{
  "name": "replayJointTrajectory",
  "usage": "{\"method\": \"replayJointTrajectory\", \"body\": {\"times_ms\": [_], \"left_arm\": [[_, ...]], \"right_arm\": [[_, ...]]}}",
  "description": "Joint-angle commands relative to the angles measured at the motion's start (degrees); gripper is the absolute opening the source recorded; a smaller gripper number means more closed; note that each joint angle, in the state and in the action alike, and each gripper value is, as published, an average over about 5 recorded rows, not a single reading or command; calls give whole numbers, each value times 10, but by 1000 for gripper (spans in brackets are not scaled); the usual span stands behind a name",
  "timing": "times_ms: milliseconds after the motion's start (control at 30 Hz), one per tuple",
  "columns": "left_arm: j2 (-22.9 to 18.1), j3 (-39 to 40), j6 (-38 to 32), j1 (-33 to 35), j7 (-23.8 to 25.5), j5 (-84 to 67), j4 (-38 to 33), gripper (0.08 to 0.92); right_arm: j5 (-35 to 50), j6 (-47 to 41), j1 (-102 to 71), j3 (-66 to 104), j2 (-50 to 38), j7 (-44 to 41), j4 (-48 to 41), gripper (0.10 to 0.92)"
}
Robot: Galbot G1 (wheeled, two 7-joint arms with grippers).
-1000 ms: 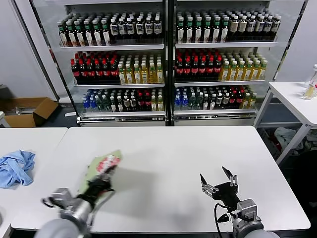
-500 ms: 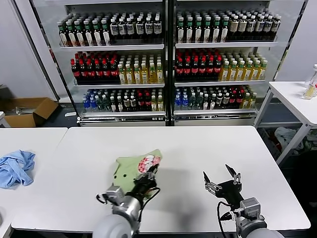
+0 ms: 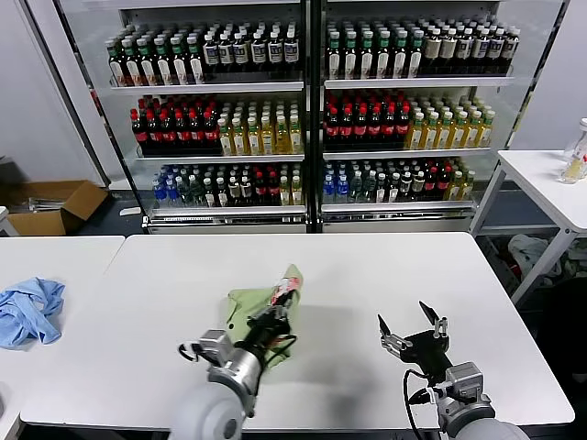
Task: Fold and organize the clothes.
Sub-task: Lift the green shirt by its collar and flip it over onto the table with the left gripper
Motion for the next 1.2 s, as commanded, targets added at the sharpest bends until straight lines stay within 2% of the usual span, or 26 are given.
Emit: {"method": "replayJointTrajectory", "body": {"times_ms": [33, 233, 467, 600, 700, 767, 833, 1033, 1100, 1200], "left_arm": [[150, -139, 16, 14, 5, -50, -73, 85], [288, -311, 17, 60, 56, -49, -70, 85], [408, -494, 17, 146, 147, -22, -18, 85], [460, -548, 17, 166, 185, 8, -1, 85], [473, -538, 17, 157, 199, 30, -6, 85], [460, -499, 17, 145, 199, 47, -21, 85], [423, -440, 17, 135, 198, 75, -45, 85], [242, -185, 15, 127, 172, 201, -96, 85], [180, -123, 15, 121, 154, 217, -92, 85], [116, -63, 15, 107, 132, 224, -77, 85]], "right_arm": [[0, 0, 2, -2, -1, 0, -1, 823], [1, 1, 4, -3, 1, -1, -2, 823], [2, 3, 8, -5, 5, -2, -6, 823], [3, 3, 10, -4, 6, -3, -6, 823], [3, 4, 10, -4, 6, -3, -6, 823], [3, 4, 8, -4, 5, -3, -6, 823], [3, 4, 7, -3, 4, -3, -5, 823], [2, 4, 1, 0, 3, -2, -4, 823], [2, 4, -2, 0, 3, -2, -5, 823], [0, 3, -3, -1, 4, -2, -5, 823]]}}
